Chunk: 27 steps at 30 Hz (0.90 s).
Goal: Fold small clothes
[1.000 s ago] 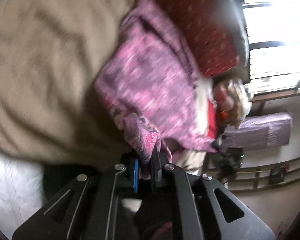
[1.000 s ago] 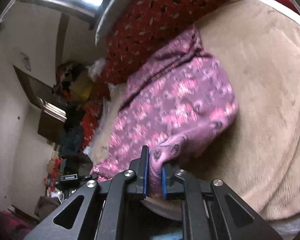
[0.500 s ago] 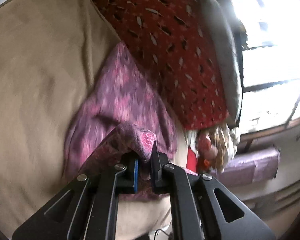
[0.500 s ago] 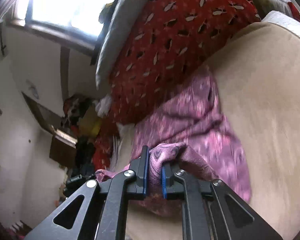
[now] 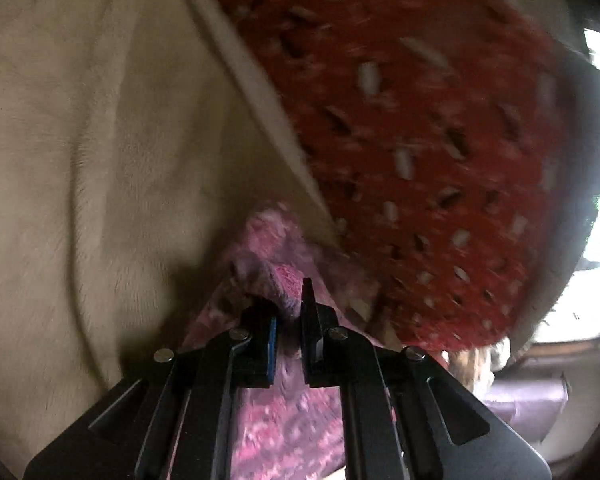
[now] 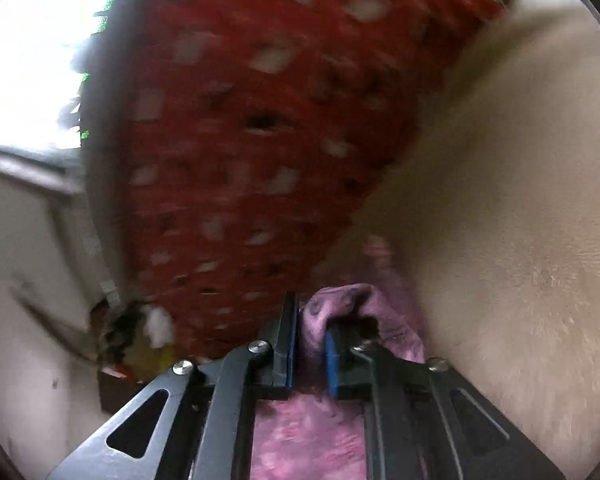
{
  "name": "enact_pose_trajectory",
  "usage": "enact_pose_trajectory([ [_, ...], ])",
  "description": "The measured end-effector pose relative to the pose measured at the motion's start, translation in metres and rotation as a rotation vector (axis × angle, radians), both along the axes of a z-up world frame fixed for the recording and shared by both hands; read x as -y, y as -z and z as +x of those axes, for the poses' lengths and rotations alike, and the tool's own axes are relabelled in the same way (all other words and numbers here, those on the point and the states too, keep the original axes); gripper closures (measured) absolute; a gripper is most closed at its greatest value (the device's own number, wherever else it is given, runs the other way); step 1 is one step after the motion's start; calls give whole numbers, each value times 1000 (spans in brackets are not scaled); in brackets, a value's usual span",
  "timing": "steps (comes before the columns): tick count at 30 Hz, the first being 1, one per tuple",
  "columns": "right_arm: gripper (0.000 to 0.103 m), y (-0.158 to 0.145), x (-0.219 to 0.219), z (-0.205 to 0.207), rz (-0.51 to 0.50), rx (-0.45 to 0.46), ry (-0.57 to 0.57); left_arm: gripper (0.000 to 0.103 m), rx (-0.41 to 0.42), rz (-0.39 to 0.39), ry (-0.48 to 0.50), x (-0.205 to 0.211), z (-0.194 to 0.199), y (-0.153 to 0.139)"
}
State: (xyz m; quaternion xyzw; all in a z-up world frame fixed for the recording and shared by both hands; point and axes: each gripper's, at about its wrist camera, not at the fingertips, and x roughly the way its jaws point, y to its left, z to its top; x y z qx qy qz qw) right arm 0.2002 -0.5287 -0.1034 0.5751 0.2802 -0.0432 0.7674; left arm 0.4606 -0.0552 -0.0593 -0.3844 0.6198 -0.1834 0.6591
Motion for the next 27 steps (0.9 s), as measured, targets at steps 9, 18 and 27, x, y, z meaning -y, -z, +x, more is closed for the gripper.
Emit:
enact_pose_trajectory([
  [9, 67, -23, 33, -33, 45, 137, 138, 66, 27, -169, -61, -27, 11, -42],
  [18, 50, -18, 17, -45, -170, -86, 35, 44, 128, 35, 14, -20, -75, -53],
  [27, 93, -40, -25, -6, -412, -48, -94, 44, 202, 210, -76, 2, -137, -14],
])
